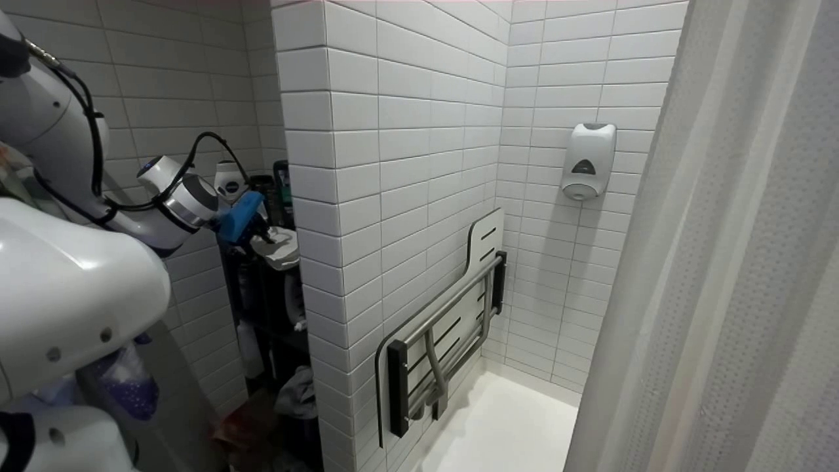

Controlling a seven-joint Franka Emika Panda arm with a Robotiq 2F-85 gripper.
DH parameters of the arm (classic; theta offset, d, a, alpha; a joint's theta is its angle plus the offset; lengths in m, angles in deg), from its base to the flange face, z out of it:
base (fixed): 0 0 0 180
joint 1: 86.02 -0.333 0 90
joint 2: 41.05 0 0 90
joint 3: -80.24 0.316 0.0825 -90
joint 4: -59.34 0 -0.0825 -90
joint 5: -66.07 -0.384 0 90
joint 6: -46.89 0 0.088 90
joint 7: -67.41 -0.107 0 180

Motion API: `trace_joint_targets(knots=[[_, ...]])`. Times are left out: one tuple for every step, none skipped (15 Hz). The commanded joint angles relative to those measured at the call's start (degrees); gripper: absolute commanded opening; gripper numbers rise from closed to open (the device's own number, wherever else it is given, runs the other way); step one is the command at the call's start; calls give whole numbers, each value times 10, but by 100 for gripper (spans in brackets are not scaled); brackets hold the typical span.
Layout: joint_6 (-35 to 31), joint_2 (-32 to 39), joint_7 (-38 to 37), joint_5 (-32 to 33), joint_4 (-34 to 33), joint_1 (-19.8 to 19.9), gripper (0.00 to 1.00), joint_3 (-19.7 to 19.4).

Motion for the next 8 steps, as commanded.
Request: trace_joint_targets(knots=[[-3, -9, -25, 21, -5, -9, 22, -20], [-3, -9, -26, 21, -6, -9, 14, -22], [-1, -8, -28, 20, -5, -11, 8, -22], [0, -7, -30, 20, -5, -13, 5, -24], [3, -4, -31, 20, -3, -15, 7, -25], [4, -2, -34, 20, -2, -18, 4, -28], [5, 1, -36, 20, 0, -24, 2, -34], [5, 3, -40, 21, 4, -32, 1, -41]])
